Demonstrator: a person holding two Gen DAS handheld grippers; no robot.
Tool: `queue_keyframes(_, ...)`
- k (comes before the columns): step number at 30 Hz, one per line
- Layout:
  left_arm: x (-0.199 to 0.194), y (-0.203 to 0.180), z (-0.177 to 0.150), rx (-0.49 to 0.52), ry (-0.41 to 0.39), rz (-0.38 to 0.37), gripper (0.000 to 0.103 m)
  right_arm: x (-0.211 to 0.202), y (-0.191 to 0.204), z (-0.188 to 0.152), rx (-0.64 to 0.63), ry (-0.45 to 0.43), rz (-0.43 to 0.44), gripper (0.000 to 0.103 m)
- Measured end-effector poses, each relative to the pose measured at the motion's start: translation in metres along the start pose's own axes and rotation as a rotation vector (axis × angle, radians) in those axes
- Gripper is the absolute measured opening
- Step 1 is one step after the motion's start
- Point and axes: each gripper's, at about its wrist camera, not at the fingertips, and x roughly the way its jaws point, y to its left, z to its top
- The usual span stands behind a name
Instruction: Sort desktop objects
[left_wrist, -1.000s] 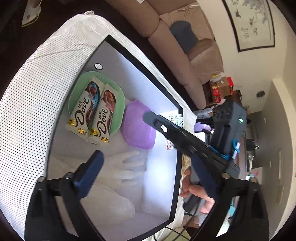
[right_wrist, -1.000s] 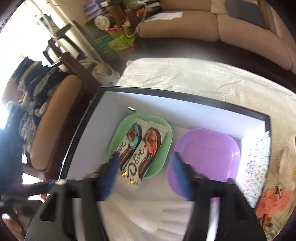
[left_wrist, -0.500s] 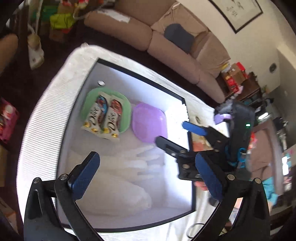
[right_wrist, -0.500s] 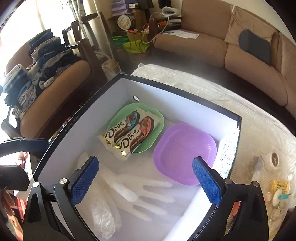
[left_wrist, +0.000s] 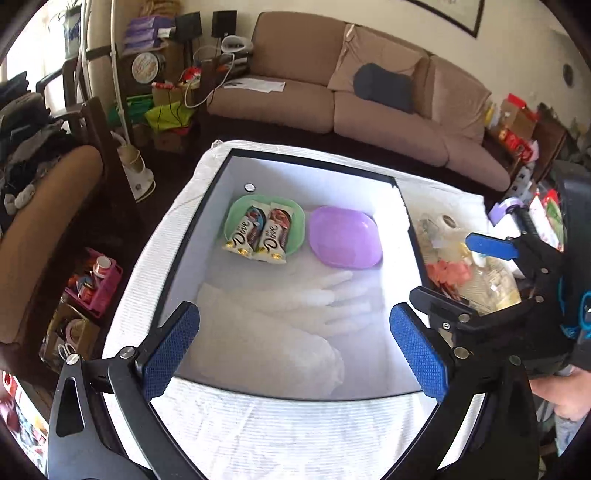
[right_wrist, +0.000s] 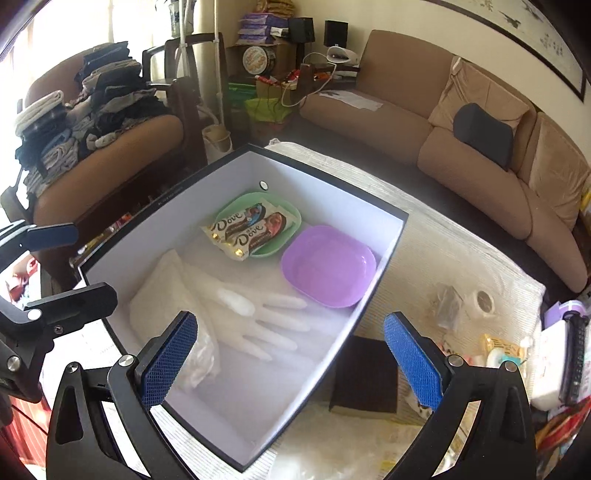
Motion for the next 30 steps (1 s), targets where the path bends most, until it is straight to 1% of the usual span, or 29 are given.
queue_keyframes(3, -0.009, -0.017, -0.009, 0.019, 0.005, 0.024, 0.103, -0.017, -0.002, -0.012, -0.006, -0.005, -0.025, 0.103)
queue_keyframes(8, -0.028, -0.047, -0.017, 0.046, -0.005, 0.044, 0.103, -0.047, -0.022, -0.035, 0.062, -0.036, -0.032, 0.103)
queue_keyframes(12, -0.041, -0.083, -0.019, 0.086, -0.015, 0.062, 0.103, -0.073, -0.039, -0.056, 0.100, -0.062, -0.055, 0.103)
queue_keyframes(16, -0.043, -0.122, -0.018, 0.078, -0.021, 0.032, 0.103, -0.093, -0.058, -0.081, 0.142, -0.089, -0.062, 0.103)
queue_keyframes(21, -0.027, -0.182, -0.031, 0.108, -0.022, 0.004, 0.103, -0.109, -0.097, -0.115, 0.224, -0.089, -0.071, 0.103)
queue_keyframes(23, -0.016, -0.202, -0.038, 0.106, -0.024, -0.028, 0.103, -0.111, -0.113, -0.128, 0.253, -0.081, -0.093, 0.103)
queue_keyframes(27, 0.013, -0.224, -0.053, 0.082, -0.045, -0.091, 0.103, -0.108, -0.148, -0.158, 0.330, -0.063, -0.125, 0.103)
queue_keyframes(30, 0.039, -0.234, -0.068, 0.077, -0.030, -0.109, 0.103, -0.099, -0.167, -0.182, 0.349, -0.047, -0.150, 0.103)
